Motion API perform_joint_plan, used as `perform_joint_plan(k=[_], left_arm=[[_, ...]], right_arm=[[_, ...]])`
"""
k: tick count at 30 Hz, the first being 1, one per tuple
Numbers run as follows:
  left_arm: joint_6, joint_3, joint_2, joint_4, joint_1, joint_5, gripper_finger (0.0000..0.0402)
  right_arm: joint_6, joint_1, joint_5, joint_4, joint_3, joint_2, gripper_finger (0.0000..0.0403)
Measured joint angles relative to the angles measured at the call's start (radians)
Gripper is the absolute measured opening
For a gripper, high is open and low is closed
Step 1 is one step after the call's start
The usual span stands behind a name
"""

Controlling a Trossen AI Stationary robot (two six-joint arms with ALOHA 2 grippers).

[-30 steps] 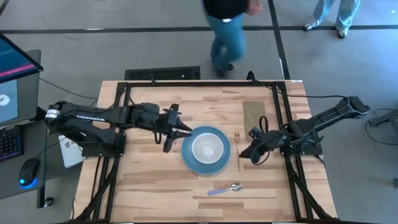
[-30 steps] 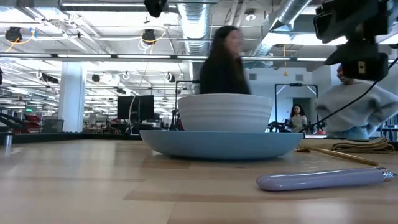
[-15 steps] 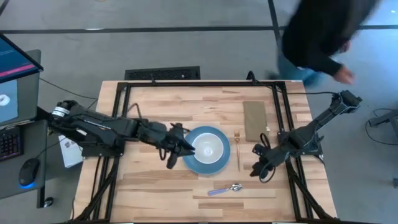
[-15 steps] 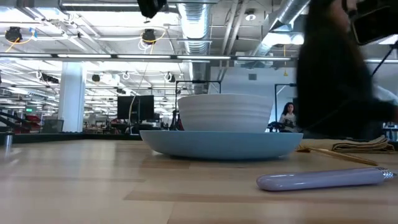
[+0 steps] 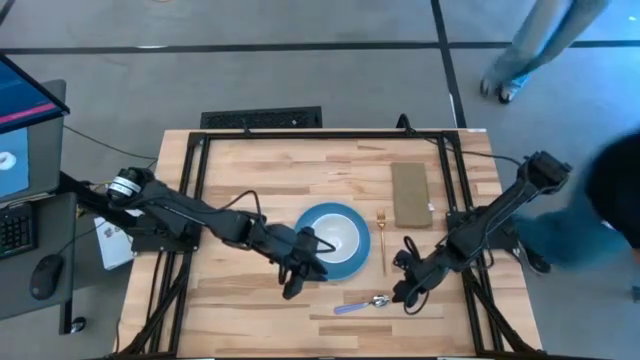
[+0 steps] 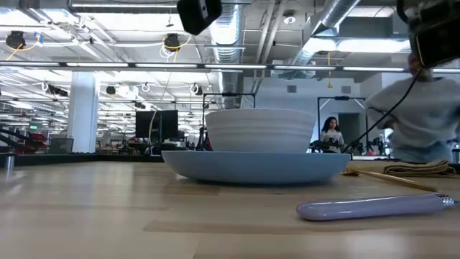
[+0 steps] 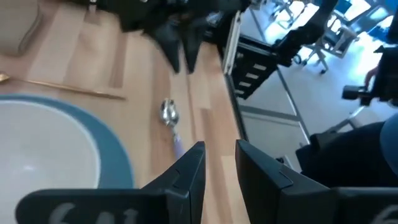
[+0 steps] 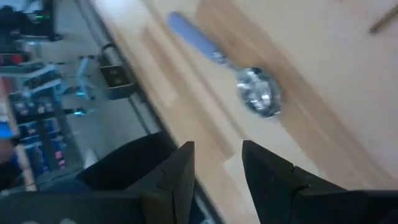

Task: Set table place
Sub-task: Place the small silver tool inside the white bowl

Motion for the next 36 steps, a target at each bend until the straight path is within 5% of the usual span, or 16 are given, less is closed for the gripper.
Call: perform_joint_plan(k=[9, 16, 36], left_arm=[[0.005, 0.102, 0.007, -0.163, -0.051, -0.014, 0.0077], [0.154, 0.193, 0.051, -0.35, -0.066, -0.03, 0.0077], [0.111, 0.227, 0.185, -0.306, -0.089, -0.085, 0.0077]], right_arm=[[0.076, 0.008, -0.003, 0.141, -0.002, 0.106, 0.016], [0.076, -0.031, -0.001, 0.183, -0.001, 0.107, 0.016], [0.154, -0.063, -0.082, 0.051, -0.003, 0.108, 0.0152]])
